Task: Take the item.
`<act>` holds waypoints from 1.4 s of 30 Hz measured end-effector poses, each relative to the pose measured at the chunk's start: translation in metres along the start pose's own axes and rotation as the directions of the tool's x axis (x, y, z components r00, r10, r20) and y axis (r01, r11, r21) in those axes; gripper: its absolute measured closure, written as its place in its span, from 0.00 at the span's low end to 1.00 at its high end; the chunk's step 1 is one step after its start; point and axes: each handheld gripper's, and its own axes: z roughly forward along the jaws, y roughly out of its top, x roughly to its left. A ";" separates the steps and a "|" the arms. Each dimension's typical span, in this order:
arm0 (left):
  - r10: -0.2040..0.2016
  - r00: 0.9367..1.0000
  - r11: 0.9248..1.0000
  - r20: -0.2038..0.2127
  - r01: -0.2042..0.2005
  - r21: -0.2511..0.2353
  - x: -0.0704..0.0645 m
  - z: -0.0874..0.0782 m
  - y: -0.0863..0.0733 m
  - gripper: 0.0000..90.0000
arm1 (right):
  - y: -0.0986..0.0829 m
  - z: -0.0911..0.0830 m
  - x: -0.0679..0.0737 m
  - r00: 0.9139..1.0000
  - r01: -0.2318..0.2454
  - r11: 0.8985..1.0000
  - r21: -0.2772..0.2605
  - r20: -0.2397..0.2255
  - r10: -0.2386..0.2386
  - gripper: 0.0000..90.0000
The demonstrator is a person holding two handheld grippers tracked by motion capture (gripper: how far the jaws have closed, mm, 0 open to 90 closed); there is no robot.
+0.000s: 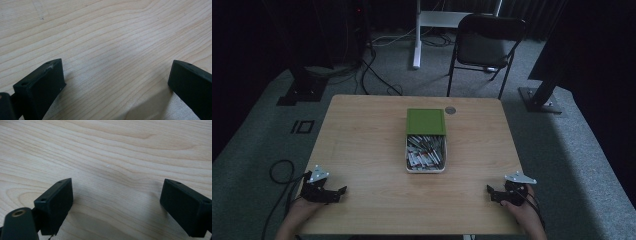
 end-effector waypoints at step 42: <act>-0.007 1.000 1.000 -0.004 0.007 0.001 -0.001 0.000 0.000 0.02 | 0.025 0.004 0.015 1.000 0.002 1.000 -0.028 -0.006 -0.002 0.15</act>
